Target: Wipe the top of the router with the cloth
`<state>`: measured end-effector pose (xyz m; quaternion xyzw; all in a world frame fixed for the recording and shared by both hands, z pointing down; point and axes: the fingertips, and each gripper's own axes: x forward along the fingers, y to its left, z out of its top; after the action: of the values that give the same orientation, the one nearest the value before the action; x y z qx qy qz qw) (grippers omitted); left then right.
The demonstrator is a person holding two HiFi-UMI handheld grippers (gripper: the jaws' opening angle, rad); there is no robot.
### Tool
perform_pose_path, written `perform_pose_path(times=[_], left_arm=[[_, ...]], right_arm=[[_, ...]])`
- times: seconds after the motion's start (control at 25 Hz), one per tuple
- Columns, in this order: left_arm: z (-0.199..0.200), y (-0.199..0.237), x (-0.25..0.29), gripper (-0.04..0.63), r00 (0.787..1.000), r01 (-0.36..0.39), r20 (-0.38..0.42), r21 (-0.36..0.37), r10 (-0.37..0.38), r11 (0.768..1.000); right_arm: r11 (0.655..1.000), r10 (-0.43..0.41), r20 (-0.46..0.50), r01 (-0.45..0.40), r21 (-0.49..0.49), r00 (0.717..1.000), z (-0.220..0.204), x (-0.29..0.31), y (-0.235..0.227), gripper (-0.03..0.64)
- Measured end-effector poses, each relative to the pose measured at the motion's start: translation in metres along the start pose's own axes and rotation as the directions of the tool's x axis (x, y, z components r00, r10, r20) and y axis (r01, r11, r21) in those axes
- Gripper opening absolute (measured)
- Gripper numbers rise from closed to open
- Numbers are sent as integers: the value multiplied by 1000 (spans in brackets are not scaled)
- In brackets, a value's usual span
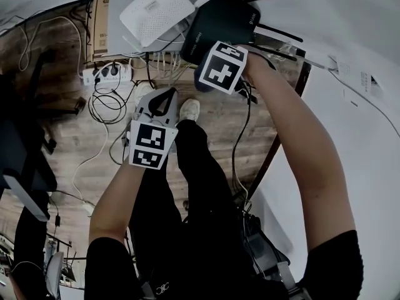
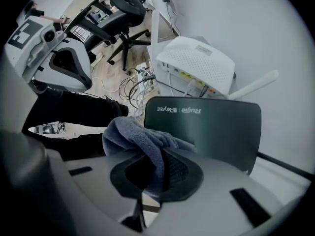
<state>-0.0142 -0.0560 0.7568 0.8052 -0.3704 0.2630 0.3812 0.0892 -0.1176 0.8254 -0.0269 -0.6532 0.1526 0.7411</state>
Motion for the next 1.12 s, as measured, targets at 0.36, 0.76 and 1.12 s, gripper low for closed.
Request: perform_pose_path(times=[0.36,0.76,1.12], left_arm=[[0,9,-5,-2,1000,-8,2,-11,8,1000],[1,15,-2,-1,1000,-2,-3,-20,2,1000],[7,19,1,-2,1000,-2,-1,-23,2,1000]], right_arm=[[985,97,-164,-70,161,982,-30,6,3,17],[979,33,-209,10,202,977,-32,4,-25,17],[976,-110,-244,151,158,963,-41,-1,-70,17]])
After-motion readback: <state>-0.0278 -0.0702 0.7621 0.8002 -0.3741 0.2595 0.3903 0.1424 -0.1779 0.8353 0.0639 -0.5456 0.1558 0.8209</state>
